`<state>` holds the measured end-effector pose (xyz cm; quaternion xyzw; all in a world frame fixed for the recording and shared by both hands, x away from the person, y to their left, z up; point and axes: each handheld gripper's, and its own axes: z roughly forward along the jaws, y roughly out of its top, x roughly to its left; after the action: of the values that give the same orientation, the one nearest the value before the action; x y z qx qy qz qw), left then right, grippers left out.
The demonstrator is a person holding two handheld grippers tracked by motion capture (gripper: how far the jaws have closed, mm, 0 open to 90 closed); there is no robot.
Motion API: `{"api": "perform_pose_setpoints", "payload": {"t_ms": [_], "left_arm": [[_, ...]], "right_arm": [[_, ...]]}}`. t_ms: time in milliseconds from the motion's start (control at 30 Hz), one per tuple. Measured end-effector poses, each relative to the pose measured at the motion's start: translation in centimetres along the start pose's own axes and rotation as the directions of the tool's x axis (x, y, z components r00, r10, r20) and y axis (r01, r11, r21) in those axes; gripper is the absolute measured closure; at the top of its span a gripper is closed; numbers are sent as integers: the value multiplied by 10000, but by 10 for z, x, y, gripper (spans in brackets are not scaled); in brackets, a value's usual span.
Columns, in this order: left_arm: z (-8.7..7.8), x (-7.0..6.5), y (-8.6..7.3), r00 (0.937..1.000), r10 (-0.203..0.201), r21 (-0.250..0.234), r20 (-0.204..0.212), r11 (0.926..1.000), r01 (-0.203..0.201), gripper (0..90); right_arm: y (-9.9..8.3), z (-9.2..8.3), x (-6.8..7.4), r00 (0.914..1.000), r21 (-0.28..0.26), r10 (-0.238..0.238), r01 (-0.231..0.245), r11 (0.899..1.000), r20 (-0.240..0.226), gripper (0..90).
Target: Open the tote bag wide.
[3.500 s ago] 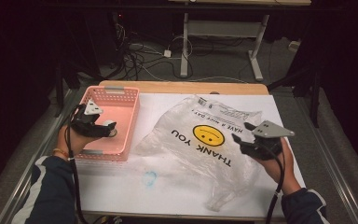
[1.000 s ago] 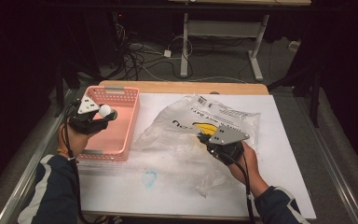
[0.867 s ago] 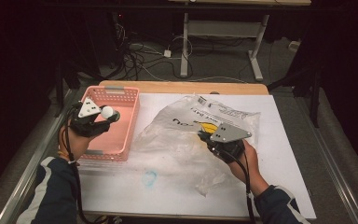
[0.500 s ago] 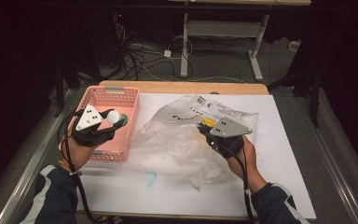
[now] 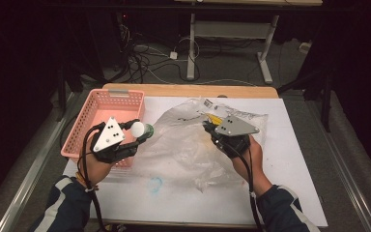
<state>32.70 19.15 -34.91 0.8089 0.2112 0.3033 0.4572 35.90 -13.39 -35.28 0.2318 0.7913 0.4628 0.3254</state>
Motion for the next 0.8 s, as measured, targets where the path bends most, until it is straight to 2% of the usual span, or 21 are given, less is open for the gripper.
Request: {"api": "perform_pose_setpoints", "payload": {"t_ms": [67,167,267,400,500,633,800], "left_arm": [[4,-8,4,9996,94,-170,282,9998,-89,483],[14,-24,10,9964,580,-160,615,9982,-571,483],[28,-39,12,9912,934,-106,943,9956,-928,483],[50,-55,10,9812,1279,227,1445,9909,-1325,483],[65,-63,8,9761,1486,452,1586,9865,-1575,483],[82,-69,3,9733,1593,701,1651,9825,-1727,483],[100,-70,-4,9753,1493,986,1626,9811,-1667,483]], "right_arm": [[1,0,-1,10000,-19,45,-45,10000,48,900],[3,-1,-1,9997,-177,231,-230,9996,38,900],[5,-4,0,9991,-320,433,-434,9985,-41,900],[7,-5,2,9981,-318,588,-593,9977,-164,900],[9,-6,4,9985,-296,498,-505,9983,-224,900],[9,-5,6,9980,-273,547,-556,9981,-328,900],[9,-3,6,9976,-171,620,-626,9979,-320,900]]}}
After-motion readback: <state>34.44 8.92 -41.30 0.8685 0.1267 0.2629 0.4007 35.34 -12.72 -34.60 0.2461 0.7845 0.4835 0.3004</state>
